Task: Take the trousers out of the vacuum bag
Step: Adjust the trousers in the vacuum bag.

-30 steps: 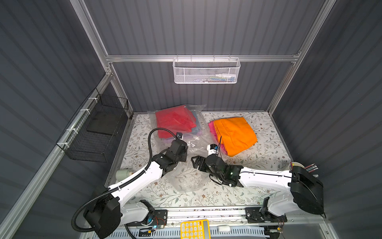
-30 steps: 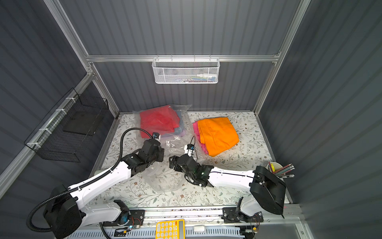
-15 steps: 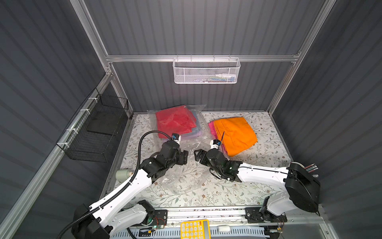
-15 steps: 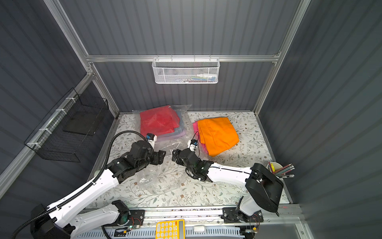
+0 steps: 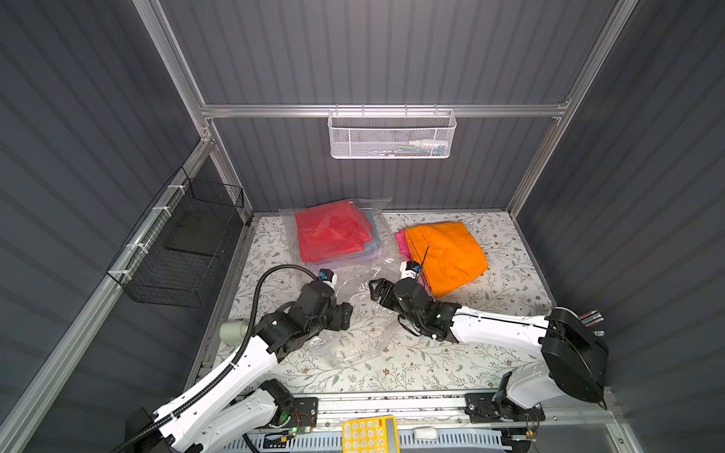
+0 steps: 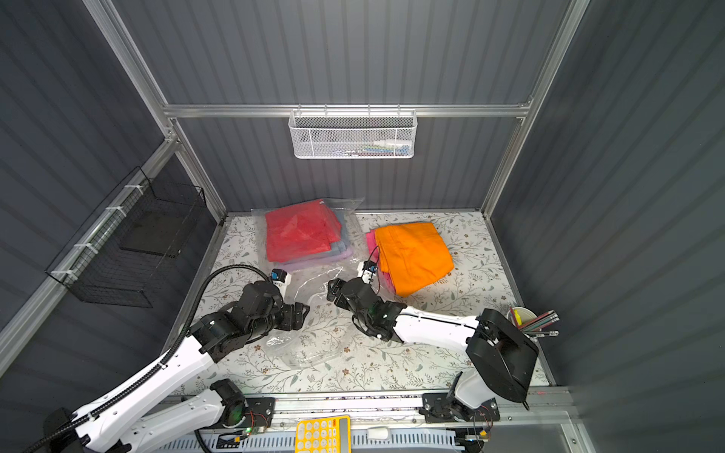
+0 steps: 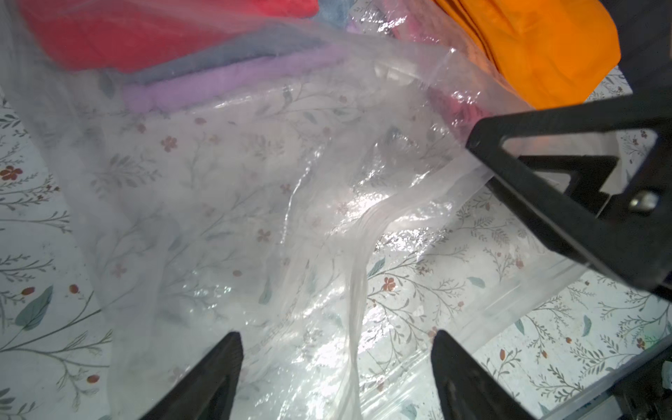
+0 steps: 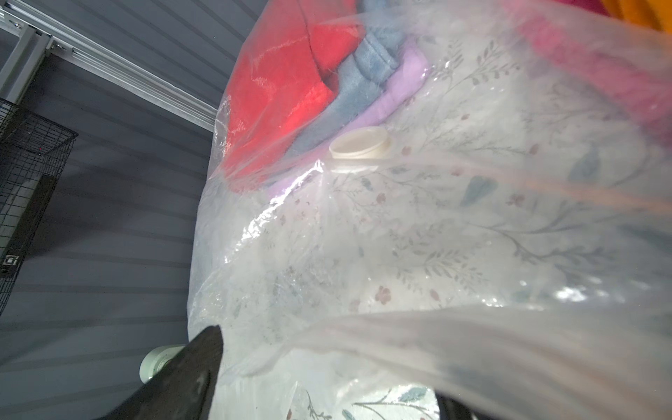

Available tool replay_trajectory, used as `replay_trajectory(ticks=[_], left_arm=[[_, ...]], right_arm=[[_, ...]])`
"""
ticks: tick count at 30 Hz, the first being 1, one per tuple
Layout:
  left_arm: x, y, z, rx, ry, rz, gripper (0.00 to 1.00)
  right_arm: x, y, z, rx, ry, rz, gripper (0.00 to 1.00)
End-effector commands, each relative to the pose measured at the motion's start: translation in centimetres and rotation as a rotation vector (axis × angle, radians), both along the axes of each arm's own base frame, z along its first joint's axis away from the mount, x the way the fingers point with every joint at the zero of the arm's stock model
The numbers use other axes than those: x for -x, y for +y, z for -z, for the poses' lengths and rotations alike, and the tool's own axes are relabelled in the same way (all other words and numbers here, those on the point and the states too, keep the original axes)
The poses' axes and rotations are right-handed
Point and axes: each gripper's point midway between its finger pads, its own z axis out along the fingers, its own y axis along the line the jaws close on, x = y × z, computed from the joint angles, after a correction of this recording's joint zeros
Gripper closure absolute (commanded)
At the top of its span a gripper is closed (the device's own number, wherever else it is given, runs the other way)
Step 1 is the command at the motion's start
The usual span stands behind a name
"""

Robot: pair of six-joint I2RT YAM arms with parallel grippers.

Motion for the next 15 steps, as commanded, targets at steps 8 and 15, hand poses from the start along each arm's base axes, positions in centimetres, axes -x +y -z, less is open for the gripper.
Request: replay_trajectory(ticks=[8, 15], left_arm=[[2.1, -0.8, 3.7, -0.061, 0.098, -0.021, 0.30], [2.6, -0.4, 6.5, -0.098, 0.165, -0.051, 0.34]], right_arm=[[-1.3, -0.8, -1.8, -0.014, -0.046, 0.032, 0.13], [-1.4, -1.0, -1.8, -0.019, -0.046, 0.037, 0.13]])
